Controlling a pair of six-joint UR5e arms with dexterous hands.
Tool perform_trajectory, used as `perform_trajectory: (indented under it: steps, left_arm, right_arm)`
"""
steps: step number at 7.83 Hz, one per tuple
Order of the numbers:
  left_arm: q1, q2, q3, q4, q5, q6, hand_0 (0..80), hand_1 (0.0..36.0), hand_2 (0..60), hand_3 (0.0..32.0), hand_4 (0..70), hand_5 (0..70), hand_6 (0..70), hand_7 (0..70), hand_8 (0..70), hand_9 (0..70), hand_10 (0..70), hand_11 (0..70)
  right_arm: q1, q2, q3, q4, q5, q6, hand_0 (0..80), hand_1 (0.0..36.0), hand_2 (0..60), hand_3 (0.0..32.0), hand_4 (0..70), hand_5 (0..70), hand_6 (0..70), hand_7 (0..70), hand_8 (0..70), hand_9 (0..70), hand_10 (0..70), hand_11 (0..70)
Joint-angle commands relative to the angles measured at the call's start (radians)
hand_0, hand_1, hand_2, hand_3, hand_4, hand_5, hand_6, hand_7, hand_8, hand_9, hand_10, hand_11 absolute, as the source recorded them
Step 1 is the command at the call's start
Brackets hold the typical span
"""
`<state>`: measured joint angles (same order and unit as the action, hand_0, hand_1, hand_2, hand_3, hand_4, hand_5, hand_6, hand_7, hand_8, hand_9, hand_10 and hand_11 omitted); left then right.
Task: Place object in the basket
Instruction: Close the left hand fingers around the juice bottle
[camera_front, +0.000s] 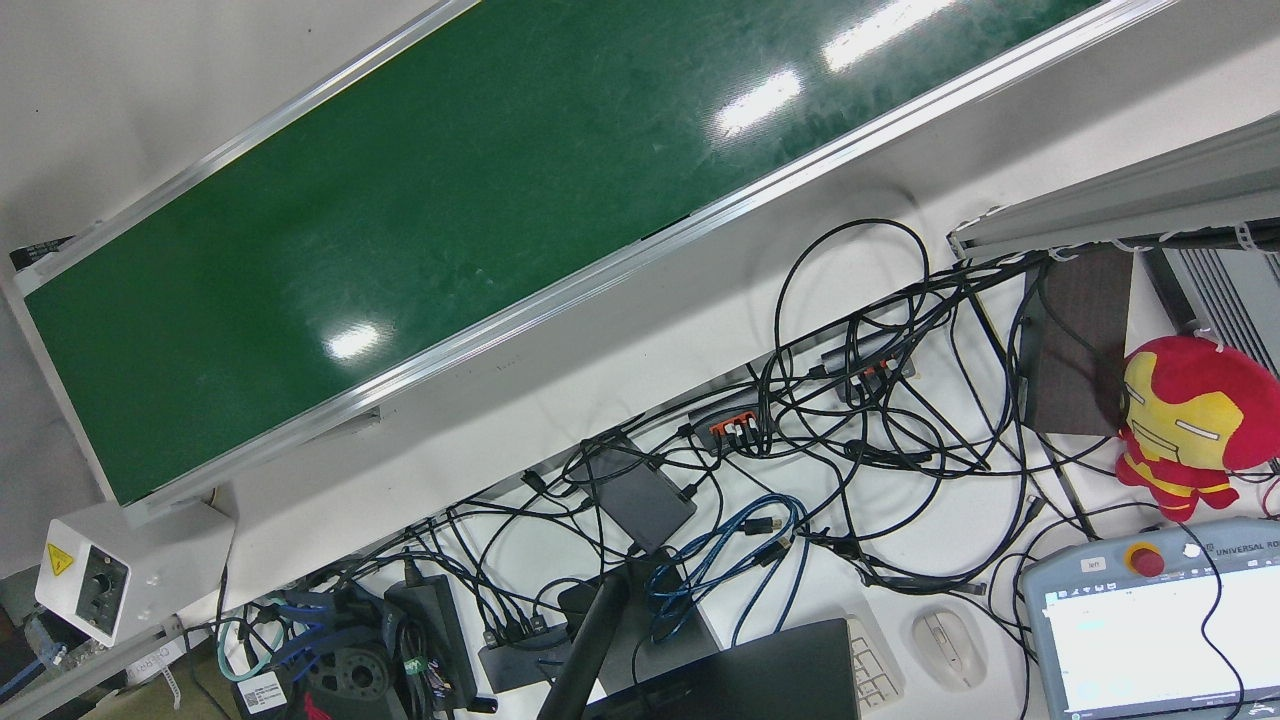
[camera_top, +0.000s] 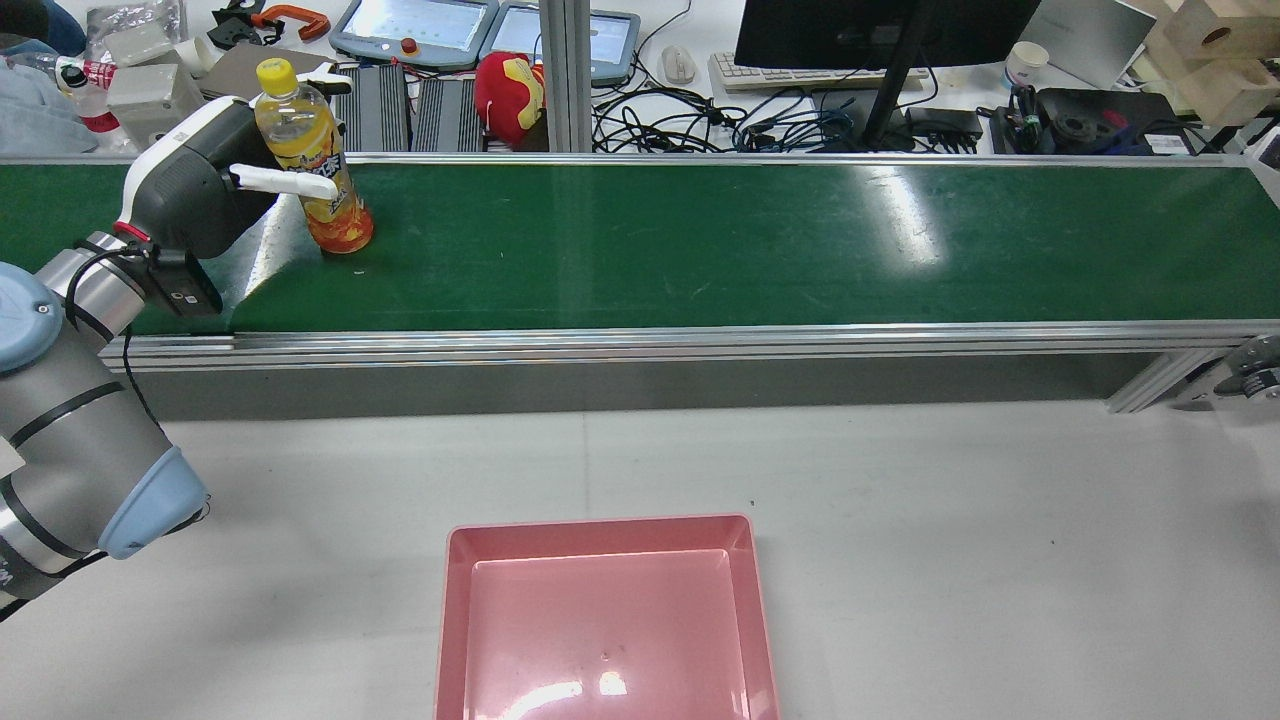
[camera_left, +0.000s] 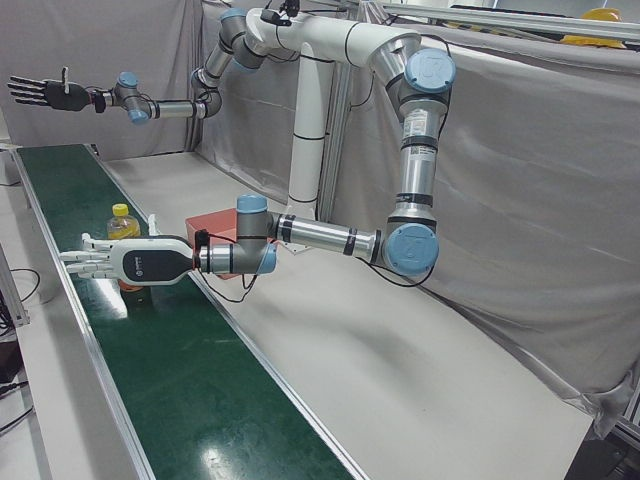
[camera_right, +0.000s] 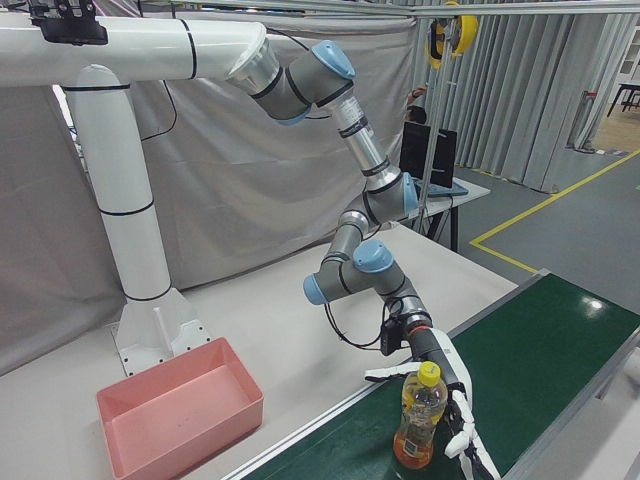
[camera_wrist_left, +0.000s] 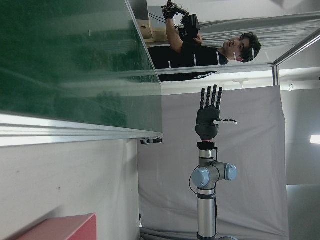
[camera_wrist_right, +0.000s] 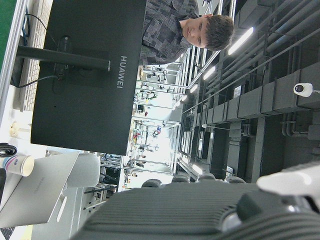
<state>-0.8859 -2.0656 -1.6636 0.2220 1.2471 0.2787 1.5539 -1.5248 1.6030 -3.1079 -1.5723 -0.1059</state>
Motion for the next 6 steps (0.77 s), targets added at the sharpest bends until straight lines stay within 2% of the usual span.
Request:
perform_trajectory:
  steps: [1,2,3,4,6]
  left_arm:
    - [0.001,-0.06,-0.002,0.12,0.002,0.0,57.6,19.4,3.0,0.0,9.8,39.9,0.2,6.3,3.6,4.4,8.4,14.7]
    - [0.001,-0.094,-0.001,0.191,0.002,0.016,64.4,29.2,33.1,0.0,31.3,57.7,2.4,10.3,8.4,11.8,19.7,31.4]
    - [-0.004,-0.094,-0.002,0.204,0.002,0.02,80.0,36.0,60.0,0.0,70.0,70.0,38.4,30.3,37.2,46.3,48.3,69.7]
    - [-0.002,-0.094,-0.004,0.22,0.002,0.022,80.0,36.0,60.0,0.0,70.0,70.0,70.0,70.0,70.0,70.0,69.7,70.0]
    - [-0.001,-0.096,-0.014,0.22,0.008,0.016,68.8,36.0,60.0,0.0,70.0,70.0,70.0,70.0,70.0,70.0,70.0,70.0]
  right_arm:
    - [0.0,0.0,0.002,0.0,0.0,0.0,0.0,0.0,0.0,0.0,0.0,0.0,0.0,0.0,0.0,0.0,0.0,0.0]
    - [0.0,0.0,0.002,0.0,0.0,0.0,0.0,0.0,0.0,0.0,0.0,0.0,0.0,0.0,0.0,0.0,0.0,0.0]
    - [0.0,0.0,0.002,0.0,0.0,0.0,0.0,0.0,0.0,0.0,0.0,0.0,0.0,0.0,0.0,0.0,0.0,0.0]
    - [0.0,0.0,0.002,0.0,0.0,0.0,0.0,0.0,0.0,0.0,0.0,0.0,0.0,0.0,0.0,0.0,0.0,0.0]
    - [0.0,0.0,0.002,0.0,0.0,0.0,0.0,0.0,0.0,0.0,0.0,0.0,0.0,0.0,0.0,0.0,0.0,0.0]
